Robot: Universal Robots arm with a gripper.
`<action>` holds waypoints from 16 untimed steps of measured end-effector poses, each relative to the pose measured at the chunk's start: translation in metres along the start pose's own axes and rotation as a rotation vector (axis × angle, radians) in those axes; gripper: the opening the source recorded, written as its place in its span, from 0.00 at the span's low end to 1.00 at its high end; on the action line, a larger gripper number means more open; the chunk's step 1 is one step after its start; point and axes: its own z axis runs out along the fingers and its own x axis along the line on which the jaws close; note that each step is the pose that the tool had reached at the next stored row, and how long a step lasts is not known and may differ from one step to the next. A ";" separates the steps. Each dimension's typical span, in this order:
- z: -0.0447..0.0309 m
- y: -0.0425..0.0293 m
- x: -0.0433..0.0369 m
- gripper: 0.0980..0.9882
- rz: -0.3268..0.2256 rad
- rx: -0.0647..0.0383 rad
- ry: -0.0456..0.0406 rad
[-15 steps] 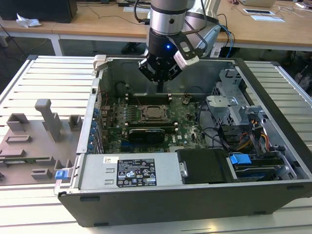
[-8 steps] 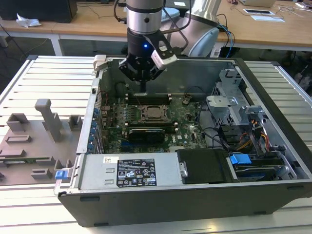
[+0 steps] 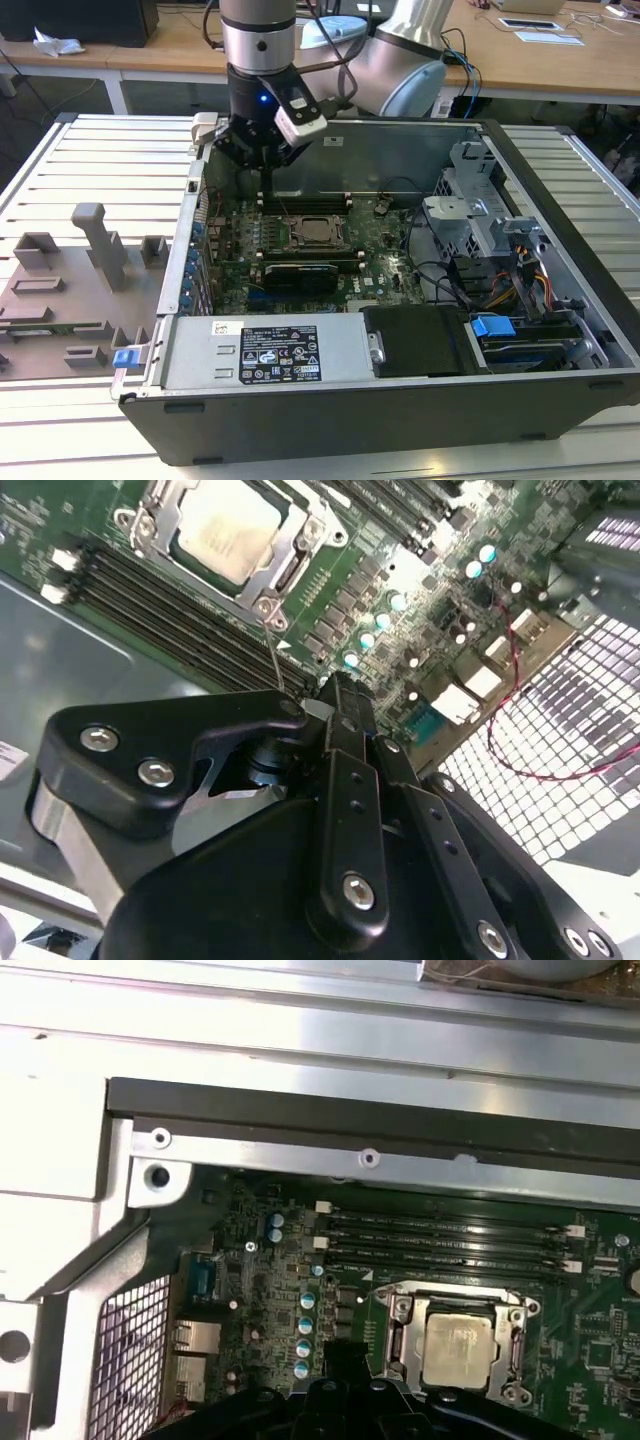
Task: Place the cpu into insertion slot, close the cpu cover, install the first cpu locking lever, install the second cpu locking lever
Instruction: 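Install the first cpu locking lever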
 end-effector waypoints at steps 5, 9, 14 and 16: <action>0.0084 0.0066 0.0033 0.01 0.000 0.000 0.0000; 0.0156 0.0135 0.0028 0.01 0.000 -0.001 -0.0002; 0.0182 0.0171 -0.0042 0.01 0.000 -0.002 -0.0001; 0.0185 0.0169 -0.0089 0.01 0.000 -0.002 0.0002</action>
